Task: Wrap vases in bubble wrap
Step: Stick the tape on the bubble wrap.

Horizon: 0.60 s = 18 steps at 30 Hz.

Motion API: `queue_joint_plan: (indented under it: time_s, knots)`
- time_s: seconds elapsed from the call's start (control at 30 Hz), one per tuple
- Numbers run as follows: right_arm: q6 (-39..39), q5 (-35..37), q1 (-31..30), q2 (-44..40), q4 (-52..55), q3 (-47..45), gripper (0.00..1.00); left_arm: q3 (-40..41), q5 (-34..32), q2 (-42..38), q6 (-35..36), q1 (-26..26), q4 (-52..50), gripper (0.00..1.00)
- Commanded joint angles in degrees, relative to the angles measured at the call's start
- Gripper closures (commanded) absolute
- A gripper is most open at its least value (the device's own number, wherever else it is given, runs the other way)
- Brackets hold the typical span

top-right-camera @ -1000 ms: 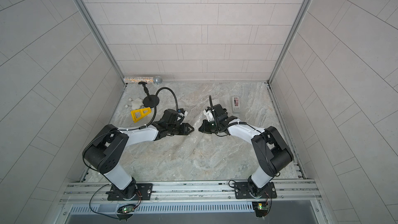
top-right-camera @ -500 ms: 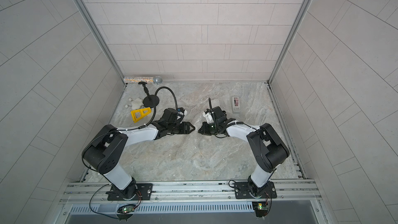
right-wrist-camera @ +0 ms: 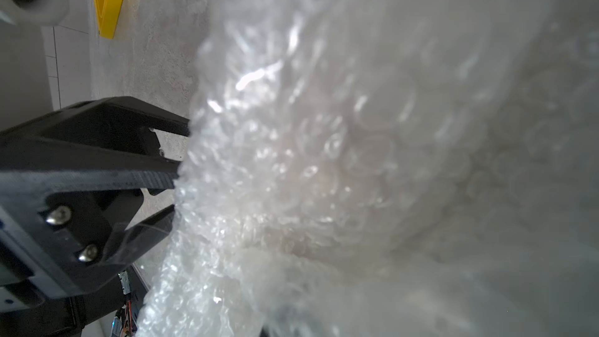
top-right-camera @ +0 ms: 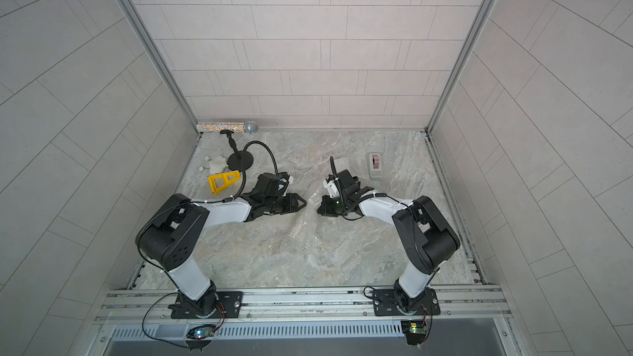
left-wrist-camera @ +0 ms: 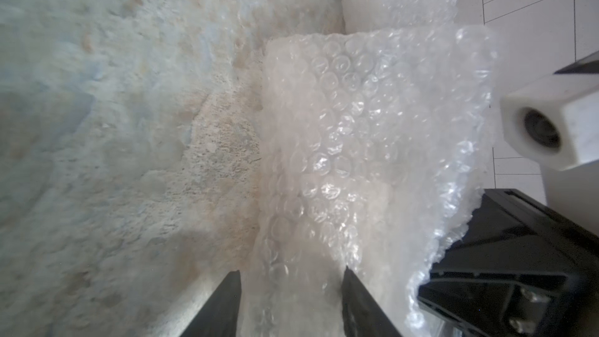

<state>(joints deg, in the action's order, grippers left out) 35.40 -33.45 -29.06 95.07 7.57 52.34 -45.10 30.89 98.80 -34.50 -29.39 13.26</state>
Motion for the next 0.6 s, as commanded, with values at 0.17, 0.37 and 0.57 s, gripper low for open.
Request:
queue_joint_plan:
  time_s: [0.17,0.37,0.57]
  knots:
    - [-1.81,5.44,-0.89,-7.05,11.77,5.83,0.83,-1.69,-0.84,-2.43,1.96,-0.06,-2.57,0.47]
    - [-3.48,7.63,-1.18,-8.52,17.74,6.11,0.78,-1.24,-0.92,-4.22,1.3,0.38,-3.13,0.47]
    - [1.28,4.25,-4.86,-6.36,8.88,7.46,0.86,0.55,0.03,-6.88,0.75,0.38,-3.23,0.46]
